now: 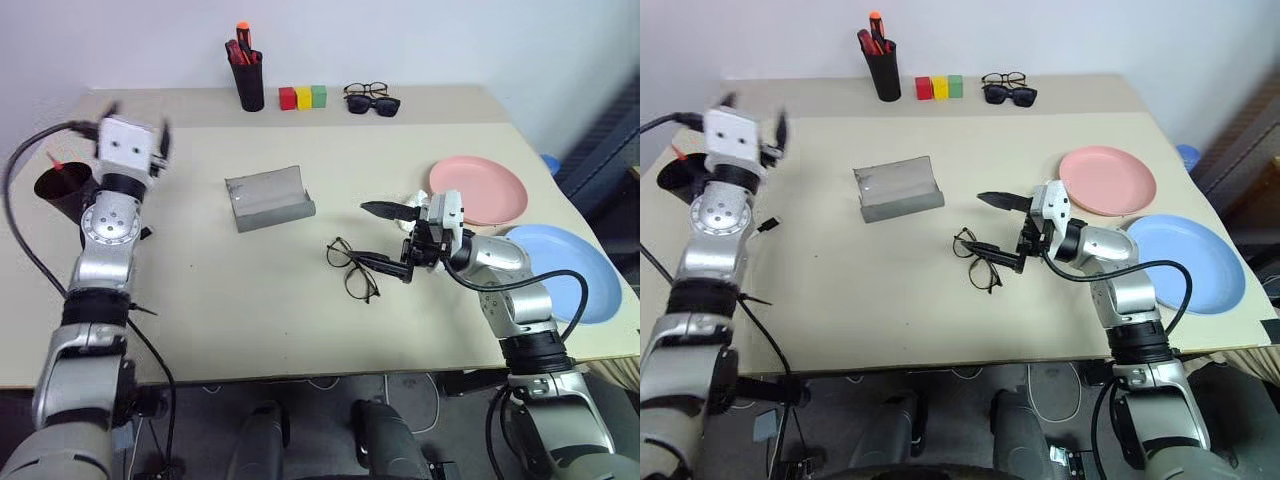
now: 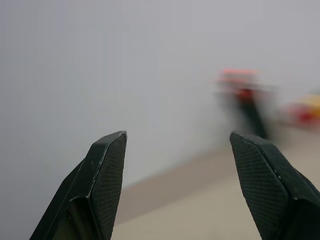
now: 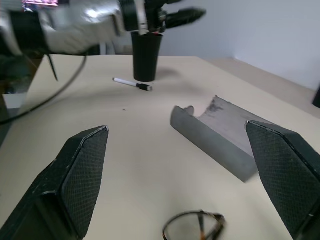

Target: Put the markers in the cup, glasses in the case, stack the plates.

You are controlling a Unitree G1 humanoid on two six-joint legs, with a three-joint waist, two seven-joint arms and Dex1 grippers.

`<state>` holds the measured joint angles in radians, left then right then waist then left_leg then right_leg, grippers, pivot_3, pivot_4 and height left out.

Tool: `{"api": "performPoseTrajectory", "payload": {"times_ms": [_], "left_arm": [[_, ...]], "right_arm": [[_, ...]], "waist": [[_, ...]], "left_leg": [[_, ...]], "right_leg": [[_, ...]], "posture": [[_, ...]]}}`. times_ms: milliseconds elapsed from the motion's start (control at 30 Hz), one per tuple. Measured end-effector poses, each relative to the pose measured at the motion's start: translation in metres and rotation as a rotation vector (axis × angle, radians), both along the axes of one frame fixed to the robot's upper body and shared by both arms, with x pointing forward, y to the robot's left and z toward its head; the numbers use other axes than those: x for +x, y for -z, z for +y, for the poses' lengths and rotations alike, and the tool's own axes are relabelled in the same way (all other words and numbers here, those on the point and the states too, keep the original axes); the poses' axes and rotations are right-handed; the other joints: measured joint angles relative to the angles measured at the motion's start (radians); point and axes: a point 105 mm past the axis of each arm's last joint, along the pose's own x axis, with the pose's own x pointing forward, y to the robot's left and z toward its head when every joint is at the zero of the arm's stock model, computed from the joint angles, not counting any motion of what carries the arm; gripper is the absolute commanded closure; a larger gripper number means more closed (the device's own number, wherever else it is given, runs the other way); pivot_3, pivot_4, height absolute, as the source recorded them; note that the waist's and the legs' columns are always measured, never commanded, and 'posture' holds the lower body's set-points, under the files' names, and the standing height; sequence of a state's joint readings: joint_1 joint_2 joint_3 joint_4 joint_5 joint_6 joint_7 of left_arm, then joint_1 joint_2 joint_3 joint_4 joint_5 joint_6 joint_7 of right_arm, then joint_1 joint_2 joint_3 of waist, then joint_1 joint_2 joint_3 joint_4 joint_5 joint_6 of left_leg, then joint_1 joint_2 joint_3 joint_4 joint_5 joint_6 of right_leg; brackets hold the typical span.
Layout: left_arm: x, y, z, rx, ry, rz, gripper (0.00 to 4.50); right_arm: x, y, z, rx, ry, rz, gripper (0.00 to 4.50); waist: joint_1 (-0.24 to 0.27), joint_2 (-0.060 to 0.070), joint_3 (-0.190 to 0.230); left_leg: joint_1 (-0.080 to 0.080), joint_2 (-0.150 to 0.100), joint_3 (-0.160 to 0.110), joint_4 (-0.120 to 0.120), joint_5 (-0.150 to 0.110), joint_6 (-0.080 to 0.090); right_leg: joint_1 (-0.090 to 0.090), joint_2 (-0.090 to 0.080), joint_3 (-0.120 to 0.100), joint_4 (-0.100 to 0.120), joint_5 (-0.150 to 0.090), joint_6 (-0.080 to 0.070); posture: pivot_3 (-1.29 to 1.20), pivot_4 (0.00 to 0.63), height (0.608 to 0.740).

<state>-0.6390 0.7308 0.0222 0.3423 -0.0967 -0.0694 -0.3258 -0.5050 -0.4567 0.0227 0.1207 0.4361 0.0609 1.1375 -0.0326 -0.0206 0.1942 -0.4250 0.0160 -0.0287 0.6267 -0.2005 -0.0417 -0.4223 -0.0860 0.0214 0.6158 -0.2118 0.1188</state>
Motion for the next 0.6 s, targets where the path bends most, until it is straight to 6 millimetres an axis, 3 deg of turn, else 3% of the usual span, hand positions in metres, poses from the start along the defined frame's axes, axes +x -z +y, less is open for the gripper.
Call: {"api": "performPoseTrajectory", "payload": {"times_ms": [133, 400, 600], "left_arm": [[-0.021, 0.011, 0.026, 0.091, 0.063, 0.385, 1.19], [-0.051, 0.031, 0.072, 0.131, 0.038, 0.891, 1.19], [-0.037, 0.053, 0.071, 0.144, -0.003, 1.034, 1.19]], "right_arm": [[0.001, 0.0, 0.0, 0.004, 0.011, 0.0, 0.0], [0.003, 0.003, 0.003, 0.027, 0.008, 0.005, 0.0], [0.003, 0.004, 0.006, 0.039, 0.009, 0.005, 0.0]], "waist": [[-0.017, 0.001, 0.0], [-0.006, 0.0, 0.0], [0.003, 0.0, 0.0]], "left_leg": [[0.0, 0.002, -0.001, 0.0, 0.0, 0.0], [-0.001, 0.002, 0.0, 0.0, 0.0, 0.0], [-0.002, 0.002, -0.001, 0.001, 0.0, 0.0]], "right_leg": [[-0.002, 0.002, 0.001, 0.002, -0.002, -0.003], [-0.002, 0.002, 0.001, -0.001, -0.003, -0.005], [-0.002, 0.003, 0.001, 0.0, -0.003, -0.005]], "posture": [[0.0, 0.15, 0.74], [0.0, 0.15, 0.74], [0.0, 0.15, 0.74]]}}
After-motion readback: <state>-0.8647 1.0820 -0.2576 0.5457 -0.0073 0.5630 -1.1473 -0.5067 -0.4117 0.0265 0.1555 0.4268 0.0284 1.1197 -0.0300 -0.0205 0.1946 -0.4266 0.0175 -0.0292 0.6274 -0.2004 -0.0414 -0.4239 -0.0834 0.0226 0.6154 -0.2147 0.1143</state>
